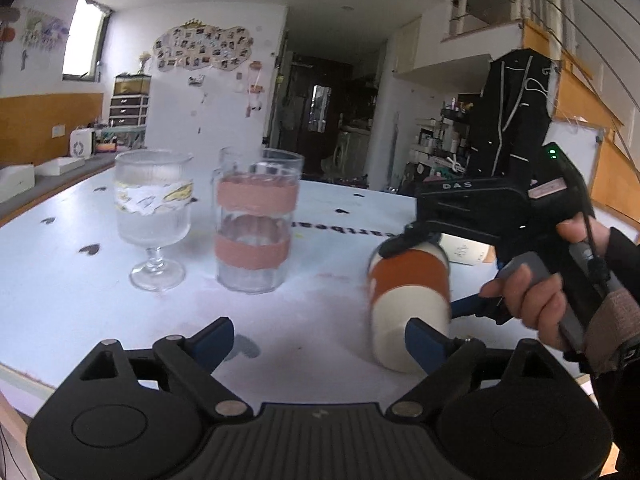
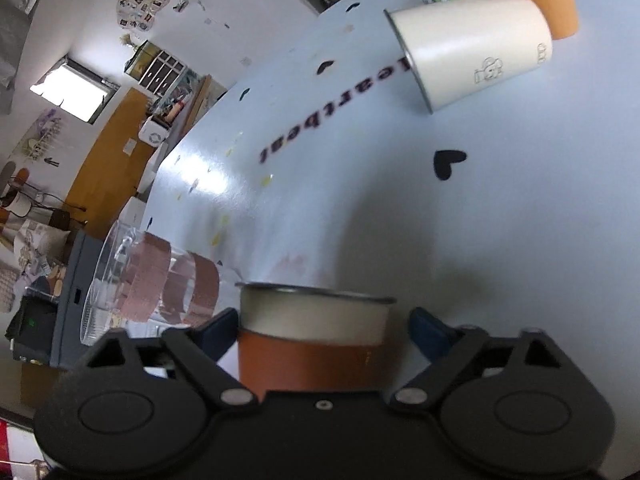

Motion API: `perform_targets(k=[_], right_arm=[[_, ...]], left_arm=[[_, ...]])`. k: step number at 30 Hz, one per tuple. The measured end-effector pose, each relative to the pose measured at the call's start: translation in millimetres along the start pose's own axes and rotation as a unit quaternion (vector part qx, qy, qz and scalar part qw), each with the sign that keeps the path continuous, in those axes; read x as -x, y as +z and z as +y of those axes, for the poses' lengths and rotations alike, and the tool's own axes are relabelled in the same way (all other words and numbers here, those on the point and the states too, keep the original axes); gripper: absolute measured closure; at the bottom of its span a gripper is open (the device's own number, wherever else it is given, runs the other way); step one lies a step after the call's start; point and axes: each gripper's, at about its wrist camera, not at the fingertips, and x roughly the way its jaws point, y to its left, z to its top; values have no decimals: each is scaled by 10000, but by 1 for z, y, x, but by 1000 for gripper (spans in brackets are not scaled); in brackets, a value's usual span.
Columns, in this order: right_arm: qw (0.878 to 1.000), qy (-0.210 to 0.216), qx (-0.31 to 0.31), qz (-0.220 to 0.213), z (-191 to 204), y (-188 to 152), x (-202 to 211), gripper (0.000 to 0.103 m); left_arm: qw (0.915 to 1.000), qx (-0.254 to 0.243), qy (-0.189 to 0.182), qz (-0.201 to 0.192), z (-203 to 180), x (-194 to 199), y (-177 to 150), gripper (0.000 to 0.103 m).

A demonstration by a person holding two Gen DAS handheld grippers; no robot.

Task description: Flip cup upright

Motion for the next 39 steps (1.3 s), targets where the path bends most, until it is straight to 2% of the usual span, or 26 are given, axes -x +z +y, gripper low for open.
perform_targets(k=[2, 4, 6, 9, 13, 17, 20, 24, 27, 30, 34, 35, 36, 39], right_arm=[[9999, 86, 36, 52, 3, 6, 5, 23], [9998, 22, 185, 15, 10, 4, 9, 23], [9988, -31, 462, -148, 15, 5, 15, 23], [9922, -86, 1080, -615, 27, 1, 30, 23], [9662, -265, 2168, -1372, 46, -20, 48, 24], [9301, -429, 3137, -1865, 56, -48, 55, 24], [9083, -515, 3635, -2006, 60, -66, 58, 24], [8935, -618, 3985, -1976, 62, -84, 62, 24], [8918, -670, 4013, -1981, 60, -87, 64, 14], [8981, -636, 3910, -1912, 55, -88, 66, 15], [9030, -702, 3923, -1605, 45, -94, 59, 26], [9029, -704, 3952, -1535, 43, -95, 57, 35], [9026, -719, 3981, -1470, 43, -96, 55, 38], [8973, -754, 4083, -1502, 43, -96, 51, 38]], left_arm=[[10000, 61, -2, 35, 2, -2, 0, 11], [9999, 93, -48, 29, 8, 2, -1, 11], [9999, 90, -72, 12, 8, 2, -2, 11], [9999, 78, -84, -5, 6, 2, -1, 11], [9999, 53, -109, -7, 6, 3, -3, 11], [9999, 50, -111, 25, 6, 2, -3, 11], [9999, 56, -120, 49, 6, 1, -4, 11], [9999, 54, -129, 73, 7, 1, -4, 11], [9999, 83, -91, 96, 9, 0, -5, 11], [9998, 137, -38, 102, 14, 0, -7, 11], [9998, 171, 4, 105, 19, 1, -8, 11], [9998, 182, 10, 115, 20, 1, -8, 11], [9997, 194, 17, 129, 21, 1, -8, 11], [9996, 219, 38, 183, 22, -1, -9, 11]])
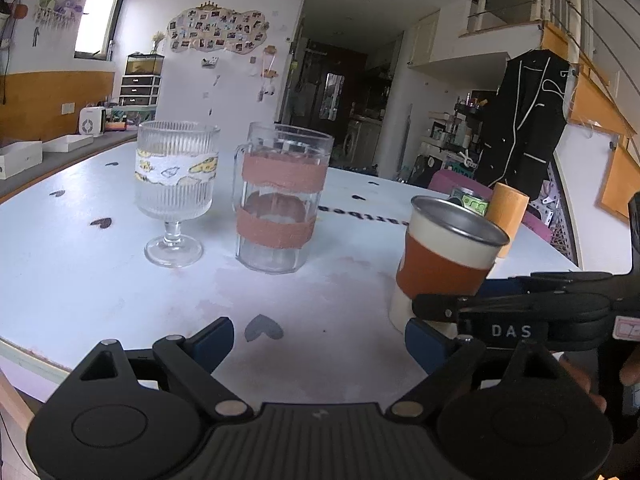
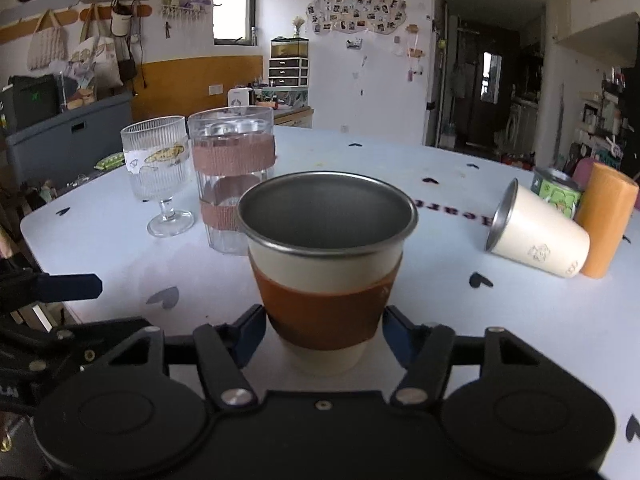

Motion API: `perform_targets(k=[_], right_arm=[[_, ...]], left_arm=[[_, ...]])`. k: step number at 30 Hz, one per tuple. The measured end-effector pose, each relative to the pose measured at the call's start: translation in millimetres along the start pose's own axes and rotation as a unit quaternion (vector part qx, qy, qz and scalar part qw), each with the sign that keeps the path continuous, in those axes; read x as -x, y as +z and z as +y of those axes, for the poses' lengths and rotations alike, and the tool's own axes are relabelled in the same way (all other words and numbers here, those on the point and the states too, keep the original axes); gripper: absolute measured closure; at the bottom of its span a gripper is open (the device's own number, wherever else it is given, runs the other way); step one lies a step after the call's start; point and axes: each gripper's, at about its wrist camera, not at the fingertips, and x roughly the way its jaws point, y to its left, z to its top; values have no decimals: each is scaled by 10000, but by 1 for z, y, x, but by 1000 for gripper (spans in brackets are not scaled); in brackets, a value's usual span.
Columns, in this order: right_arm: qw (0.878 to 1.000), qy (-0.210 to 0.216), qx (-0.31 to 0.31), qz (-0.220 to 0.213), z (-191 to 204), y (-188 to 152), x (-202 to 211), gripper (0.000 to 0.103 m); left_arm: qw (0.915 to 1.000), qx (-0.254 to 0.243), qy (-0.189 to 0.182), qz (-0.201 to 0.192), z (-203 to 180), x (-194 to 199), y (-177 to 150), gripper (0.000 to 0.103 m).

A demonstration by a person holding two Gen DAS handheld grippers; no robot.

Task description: Flip cup upright

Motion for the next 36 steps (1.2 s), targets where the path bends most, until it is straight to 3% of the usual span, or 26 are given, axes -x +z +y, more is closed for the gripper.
perform_targets(k=[13, 25, 26, 30, 36], right_arm=[[9999, -78, -71, -89, 8, 35, -62, 38], [9998, -70, -133, -157, 6, 50, -87, 38], [9997, -44, -184, -152, 5, 50, -85, 38], [9987, -77, -413, -298, -3, 49, -66, 21], [9962, -297, -502, -651, -17, 49, -14, 15]], left_arm=[[9999, 66, 146, 42, 9, 1, -1, 11], [9997, 13, 237, -31, 11, 6, 3, 11], [9997, -3, 243, -43, 10, 7, 4, 11], [9995, -123, 265, -131, 6, 11, 11, 11], [9978, -318, 356, -456, -7, 24, 25, 4]])
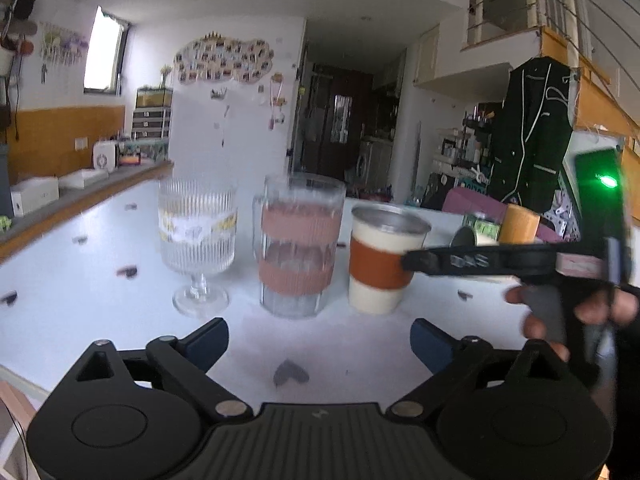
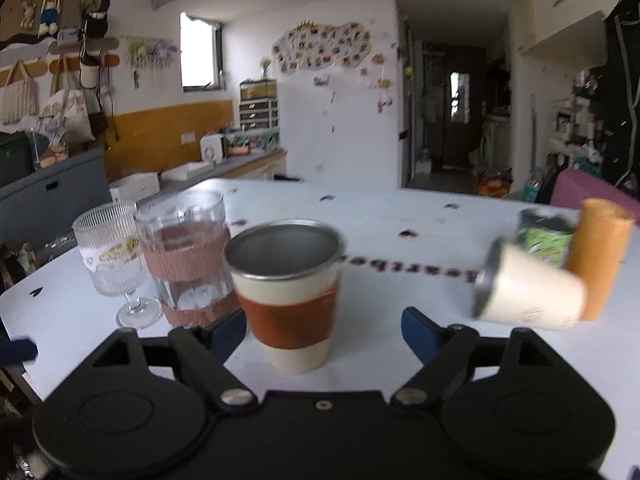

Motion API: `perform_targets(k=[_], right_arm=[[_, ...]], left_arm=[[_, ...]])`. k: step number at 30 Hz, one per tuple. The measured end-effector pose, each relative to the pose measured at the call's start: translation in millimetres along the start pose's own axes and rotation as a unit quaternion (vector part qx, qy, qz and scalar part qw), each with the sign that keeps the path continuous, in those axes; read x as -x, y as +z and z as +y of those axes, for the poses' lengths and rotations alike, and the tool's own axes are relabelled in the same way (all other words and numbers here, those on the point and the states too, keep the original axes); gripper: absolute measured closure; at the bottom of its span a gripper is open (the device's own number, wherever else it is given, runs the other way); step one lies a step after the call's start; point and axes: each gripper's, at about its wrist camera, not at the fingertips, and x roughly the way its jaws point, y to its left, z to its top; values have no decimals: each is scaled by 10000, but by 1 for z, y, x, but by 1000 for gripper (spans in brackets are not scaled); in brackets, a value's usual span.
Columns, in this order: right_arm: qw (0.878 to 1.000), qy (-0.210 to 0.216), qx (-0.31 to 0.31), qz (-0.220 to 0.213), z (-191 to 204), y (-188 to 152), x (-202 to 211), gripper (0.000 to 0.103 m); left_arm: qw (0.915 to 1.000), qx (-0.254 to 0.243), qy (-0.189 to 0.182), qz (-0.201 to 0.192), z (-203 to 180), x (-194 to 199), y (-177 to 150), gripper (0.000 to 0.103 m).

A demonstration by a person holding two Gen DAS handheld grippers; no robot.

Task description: Flip cup upright

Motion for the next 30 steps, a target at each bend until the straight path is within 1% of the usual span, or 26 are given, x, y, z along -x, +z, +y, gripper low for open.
perform_targets(k=[3, 7, 12, 16, 25, 30], right_arm=[[9998, -31, -2, -208, -9, 0, 28, 11], [9989, -247, 30, -387, -18, -2, 62, 9], [9976, -389, 110, -558, -22, -12, 94, 3], [9970, -510, 149, -561, -23, -21, 105, 0], [9951, -795, 170, -554, -19, -34, 117, 0], [9951, -771, 163, -603, -19, -34, 118, 0]], left_arm=[[9998, -63, 110, -139, -5, 3, 8, 2], [9997, -107, 144, -191, -11, 5, 14, 2], [9994, -120, 229, -232, -16, 8, 16, 0], [9993, -166, 276, -192, -20, 8, 15, 0], [9990, -180, 375, -173, -20, 11, 12, 0], [9986, -251, 374, -263, -21, 15, 11, 0]])
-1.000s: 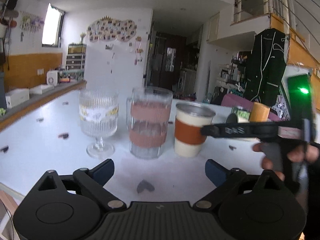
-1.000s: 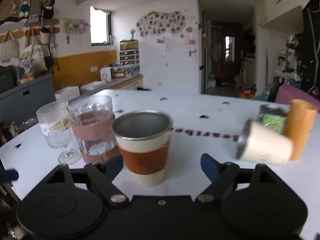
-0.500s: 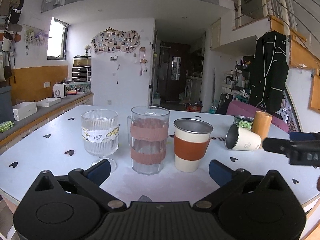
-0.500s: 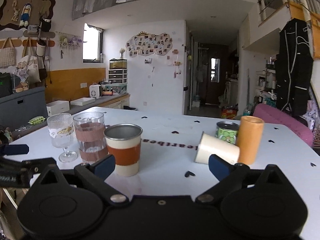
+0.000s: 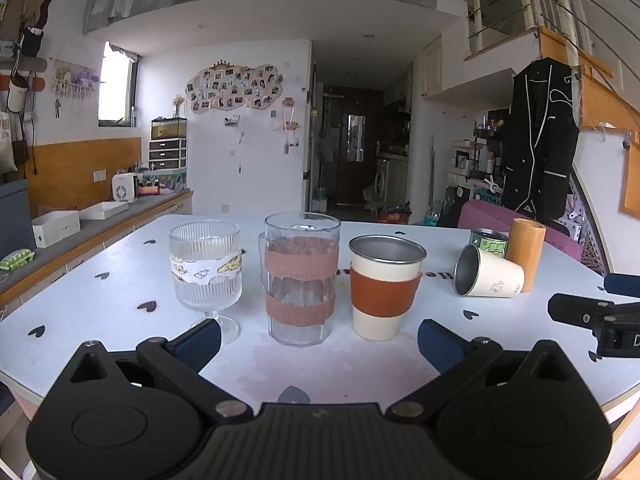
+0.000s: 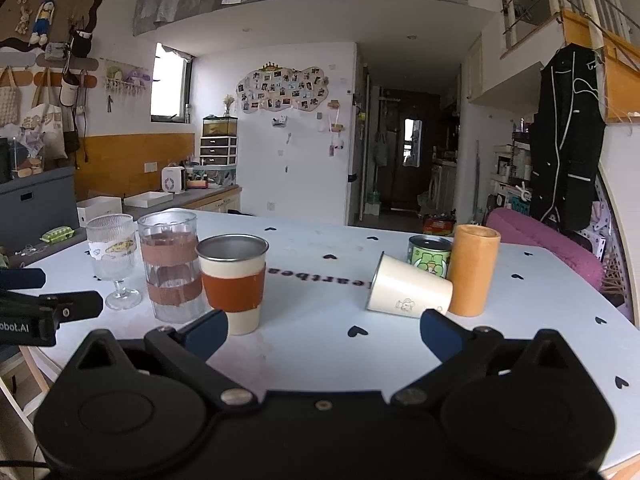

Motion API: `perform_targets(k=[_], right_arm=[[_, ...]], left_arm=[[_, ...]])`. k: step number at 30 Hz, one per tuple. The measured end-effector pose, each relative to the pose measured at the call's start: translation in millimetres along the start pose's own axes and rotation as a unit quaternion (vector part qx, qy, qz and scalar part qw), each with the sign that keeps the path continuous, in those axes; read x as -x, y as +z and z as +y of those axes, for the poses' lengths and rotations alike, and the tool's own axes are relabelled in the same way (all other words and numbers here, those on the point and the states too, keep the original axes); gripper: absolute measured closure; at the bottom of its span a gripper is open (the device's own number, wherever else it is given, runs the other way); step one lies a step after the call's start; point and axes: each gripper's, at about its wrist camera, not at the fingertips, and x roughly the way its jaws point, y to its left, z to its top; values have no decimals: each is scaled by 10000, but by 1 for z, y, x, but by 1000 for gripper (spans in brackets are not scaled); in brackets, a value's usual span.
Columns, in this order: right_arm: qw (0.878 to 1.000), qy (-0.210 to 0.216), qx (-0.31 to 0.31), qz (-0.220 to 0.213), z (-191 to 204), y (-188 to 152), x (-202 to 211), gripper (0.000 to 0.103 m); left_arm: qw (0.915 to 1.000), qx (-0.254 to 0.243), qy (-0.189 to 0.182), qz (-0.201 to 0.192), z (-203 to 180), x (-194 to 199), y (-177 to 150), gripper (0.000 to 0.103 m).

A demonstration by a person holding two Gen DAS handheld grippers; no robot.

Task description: Flip cup upright

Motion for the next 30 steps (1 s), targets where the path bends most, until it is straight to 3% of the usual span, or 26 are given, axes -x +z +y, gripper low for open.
perform_targets(k=[30], right_arm=[[10000, 1, -84, -40, 1, -3, 0, 0]], left_arm=[[10000, 14, 45, -14, 2, 1, 1, 0]])
